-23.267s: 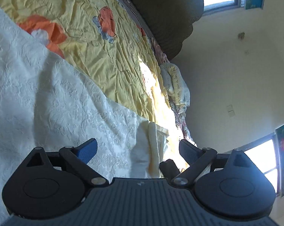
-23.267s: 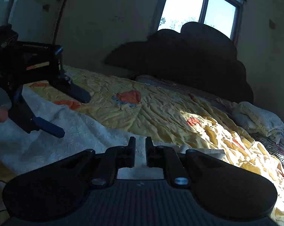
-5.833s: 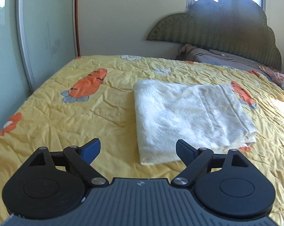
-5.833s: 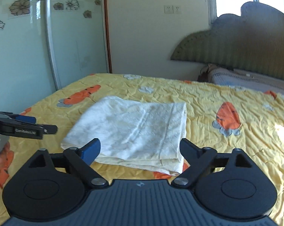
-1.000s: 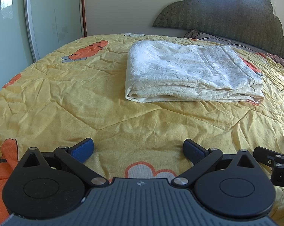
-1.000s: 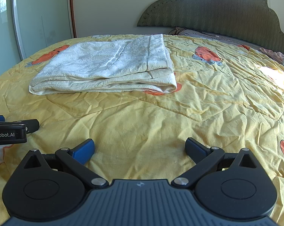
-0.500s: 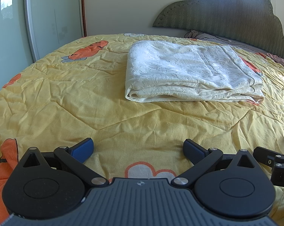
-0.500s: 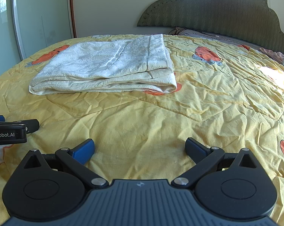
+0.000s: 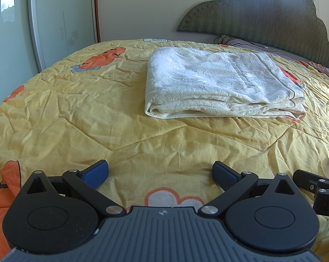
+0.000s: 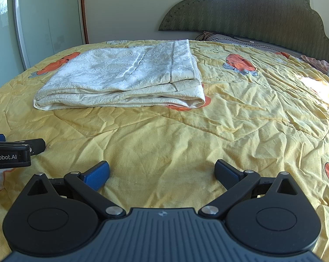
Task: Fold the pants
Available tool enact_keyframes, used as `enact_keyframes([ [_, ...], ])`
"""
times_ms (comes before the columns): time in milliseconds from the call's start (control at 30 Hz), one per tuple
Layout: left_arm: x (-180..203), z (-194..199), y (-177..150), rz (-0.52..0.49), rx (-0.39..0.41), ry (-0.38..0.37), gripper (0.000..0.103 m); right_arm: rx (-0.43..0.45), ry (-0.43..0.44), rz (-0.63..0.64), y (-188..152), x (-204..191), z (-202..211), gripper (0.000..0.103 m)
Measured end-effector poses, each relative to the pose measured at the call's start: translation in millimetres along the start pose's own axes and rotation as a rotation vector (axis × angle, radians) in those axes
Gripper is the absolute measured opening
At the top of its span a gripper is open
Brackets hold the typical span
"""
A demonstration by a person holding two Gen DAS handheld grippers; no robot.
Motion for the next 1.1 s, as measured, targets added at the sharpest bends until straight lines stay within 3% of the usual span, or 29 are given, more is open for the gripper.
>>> enact_keyframes([
  [200,-0.4,0.5,-0.4,-0.005,-0.005,-0.005,0.103,0.002,0.001,-0.047,0.1,0.7,4.9,0.103],
  [333,-6.3,7.0,-1.4,-0.002,-0.038,-0.018,0.103,-0.005,0.051,-0.092,1.2,-2.7,14.6,0.103],
  [433,-15.5,15.2,-1.2,0.055,-0.043,0.0,0.102,0.014,0.052,-0.051,4.4,-11.5,19.4,0.103],
  [567,-15.7,16.7,2.1,0.033,-0.025,0.017,0.102,0.071,-0.003,0.033,11.7,-18.3,18.1,0.103],
  [733,-11.3,7.9,-2.1,0.016,-0.03,0.019,0.103,0.007,-0.031,0.008,2.7,-9.7,0.0,0.103],
  [1100,-8.6,4.8,-3.6,0.018,-0.011,0.022,0.103,0.003,-0.014,-0.017,0.8,-5.8,-1.7,0.103],
])
Point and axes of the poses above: each gripper's, at about its wrist camera, not at the fingertips, and z roughly against the way its jaws point, x to its right, y to its top, the point moved 6 cm from there along -z, roughly the way its jaws point, and after that the axes turned 2 degrees about -x, right-handed, at the moved point
